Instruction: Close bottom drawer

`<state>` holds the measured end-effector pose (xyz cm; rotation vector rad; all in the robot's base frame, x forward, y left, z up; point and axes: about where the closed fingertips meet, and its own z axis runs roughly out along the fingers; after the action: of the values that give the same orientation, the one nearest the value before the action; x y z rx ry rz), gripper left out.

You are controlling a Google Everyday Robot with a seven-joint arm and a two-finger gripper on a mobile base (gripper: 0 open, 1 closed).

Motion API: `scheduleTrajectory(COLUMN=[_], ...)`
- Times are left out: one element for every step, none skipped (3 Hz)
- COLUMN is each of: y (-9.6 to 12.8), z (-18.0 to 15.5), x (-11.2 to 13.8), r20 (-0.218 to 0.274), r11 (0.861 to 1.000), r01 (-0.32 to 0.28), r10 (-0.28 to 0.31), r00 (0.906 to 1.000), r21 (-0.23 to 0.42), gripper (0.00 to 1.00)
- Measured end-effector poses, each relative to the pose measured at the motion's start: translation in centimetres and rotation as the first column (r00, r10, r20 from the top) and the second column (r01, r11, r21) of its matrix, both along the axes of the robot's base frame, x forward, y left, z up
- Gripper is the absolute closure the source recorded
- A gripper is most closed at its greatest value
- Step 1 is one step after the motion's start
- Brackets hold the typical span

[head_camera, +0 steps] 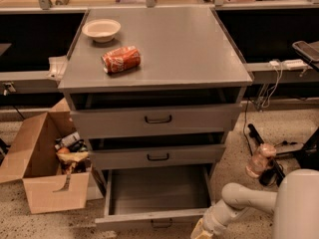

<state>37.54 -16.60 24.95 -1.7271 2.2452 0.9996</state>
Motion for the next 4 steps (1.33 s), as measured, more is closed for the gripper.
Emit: scheduleTrajectory(y=[0.1,0.1,-0.2,-1.5], z=[-5.7,-5.7,-6.2,-7.0], x=[-0.4,-0.4,0.3,3.2], r20=[-0.046,-0.046,-0.029,0.057], r11=[0.999,0.999,0.998,0.989], r01=[0.038,0.038,0.057,0.151], r10=[-0.037,-0.037,-0.056,-0.151], r00=[0.9983,0.9983,0.9980,0.9869], r21=[0.031,0.031,0.032,0.006], gripper=[1.00,1.00,1.00,1.00])
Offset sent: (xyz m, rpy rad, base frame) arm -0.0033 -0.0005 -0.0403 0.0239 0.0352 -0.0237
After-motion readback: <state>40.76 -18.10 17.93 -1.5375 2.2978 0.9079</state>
